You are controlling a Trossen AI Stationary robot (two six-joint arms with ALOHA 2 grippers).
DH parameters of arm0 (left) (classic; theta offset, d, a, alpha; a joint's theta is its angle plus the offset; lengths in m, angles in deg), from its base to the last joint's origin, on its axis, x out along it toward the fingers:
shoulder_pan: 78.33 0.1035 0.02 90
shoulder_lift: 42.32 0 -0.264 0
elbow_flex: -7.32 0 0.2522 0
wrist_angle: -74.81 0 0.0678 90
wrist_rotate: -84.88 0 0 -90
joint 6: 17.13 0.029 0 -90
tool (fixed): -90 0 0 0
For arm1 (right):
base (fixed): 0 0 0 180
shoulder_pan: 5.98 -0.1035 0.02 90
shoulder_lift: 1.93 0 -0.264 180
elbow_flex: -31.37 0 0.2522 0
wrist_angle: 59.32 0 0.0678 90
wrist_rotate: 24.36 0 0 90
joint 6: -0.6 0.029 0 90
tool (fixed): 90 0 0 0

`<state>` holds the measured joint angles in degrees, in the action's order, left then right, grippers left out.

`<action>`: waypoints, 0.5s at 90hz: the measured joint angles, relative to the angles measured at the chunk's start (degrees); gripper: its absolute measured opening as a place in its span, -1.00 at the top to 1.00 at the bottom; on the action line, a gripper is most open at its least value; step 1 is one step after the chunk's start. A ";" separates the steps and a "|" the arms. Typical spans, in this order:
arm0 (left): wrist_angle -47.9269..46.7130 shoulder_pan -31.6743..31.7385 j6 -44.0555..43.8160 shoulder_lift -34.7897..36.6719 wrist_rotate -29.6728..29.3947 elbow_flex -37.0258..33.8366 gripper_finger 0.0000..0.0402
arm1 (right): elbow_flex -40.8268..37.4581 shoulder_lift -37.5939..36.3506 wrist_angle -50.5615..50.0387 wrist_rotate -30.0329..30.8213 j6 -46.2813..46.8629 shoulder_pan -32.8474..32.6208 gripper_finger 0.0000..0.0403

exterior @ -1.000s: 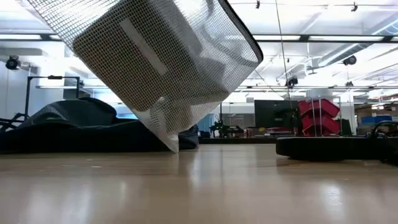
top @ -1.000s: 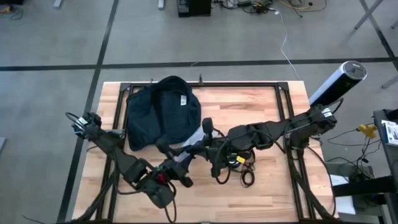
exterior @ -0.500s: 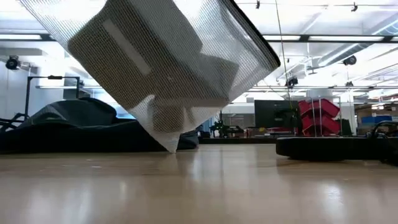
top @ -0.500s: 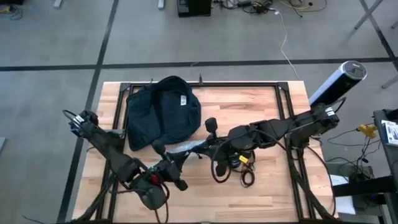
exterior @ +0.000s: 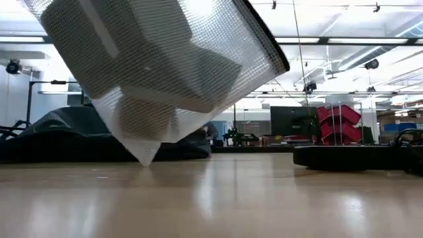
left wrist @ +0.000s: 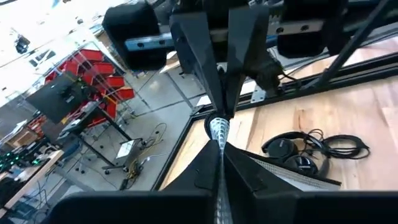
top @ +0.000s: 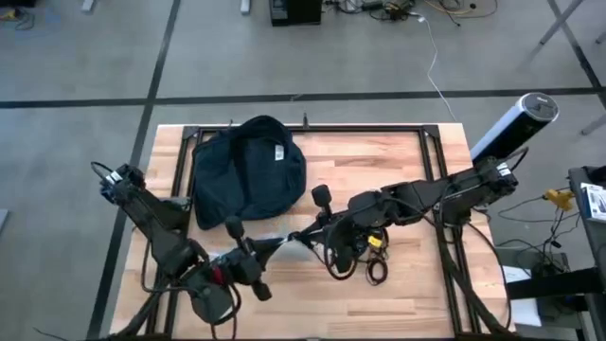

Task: Unpack backpack
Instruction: Close the white zipper pouch

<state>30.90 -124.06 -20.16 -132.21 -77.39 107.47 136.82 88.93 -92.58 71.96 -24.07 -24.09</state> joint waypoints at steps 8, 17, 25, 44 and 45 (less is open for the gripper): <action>-0.23 -0.22 0.02 0.00 0.15 0.00 1.00 | -0.15 0.32 -0.01 -0.76 0.47 0.00 1.00; -0.56 -0.24 1.73 0.06 -0.02 0.00 1.00 | -0.21 0.35 1.75 -0.76 -0.01 0.02 1.00; -0.47 -0.29 3.97 0.15 0.78 0.04 1.00 | 0.24 0.35 4.10 -1.45 -0.97 0.00 1.00; -0.31 0.08 8.54 0.15 1.16 0.11 0.90 | 0.86 0.37 9.25 -5.09 -1.92 0.26 1.00; -0.31 0.13 8.59 0.15 1.16 0.11 0.89 | 0.86 0.37 9.43 -5.12 -1.98 0.26 1.00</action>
<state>30.59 -123.94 -11.57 -132.05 -76.23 107.58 137.68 89.29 -83.15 66.84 -26.05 -23.83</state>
